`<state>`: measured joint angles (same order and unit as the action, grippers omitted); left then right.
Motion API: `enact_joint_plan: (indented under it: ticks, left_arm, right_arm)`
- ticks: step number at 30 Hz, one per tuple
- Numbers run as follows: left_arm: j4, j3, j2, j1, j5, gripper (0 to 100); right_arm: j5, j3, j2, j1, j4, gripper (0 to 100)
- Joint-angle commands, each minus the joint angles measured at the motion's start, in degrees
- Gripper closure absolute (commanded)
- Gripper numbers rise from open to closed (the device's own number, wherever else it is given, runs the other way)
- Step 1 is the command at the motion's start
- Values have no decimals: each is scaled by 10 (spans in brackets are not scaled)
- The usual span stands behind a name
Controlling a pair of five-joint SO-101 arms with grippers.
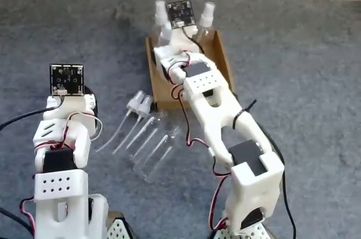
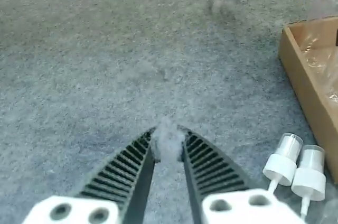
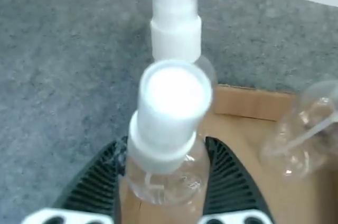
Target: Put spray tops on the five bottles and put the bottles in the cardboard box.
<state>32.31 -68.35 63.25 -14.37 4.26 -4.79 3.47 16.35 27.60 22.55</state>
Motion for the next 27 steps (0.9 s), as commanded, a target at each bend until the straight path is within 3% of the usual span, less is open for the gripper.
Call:
enact_joint_plan:
  ticks: [1, 16, 23, 27]
  left_arm:
    - [-12, 2, -2, 7, -7, 996]
    - [-12, 2, -2, 7, -7, 996]
    - [-12, 2, -2, 7, -7, 996]
    - [-12, 2, -2, 7, -7, 996]
  right_arm:
    - [0, 0, -14, 3, -11, 926]
    - [0, -3, -15, 21, -10, 894]
    - [-4, -7, -15, 26, 33, 762]
    - [-4, -7, -15, 25, 34, 744]
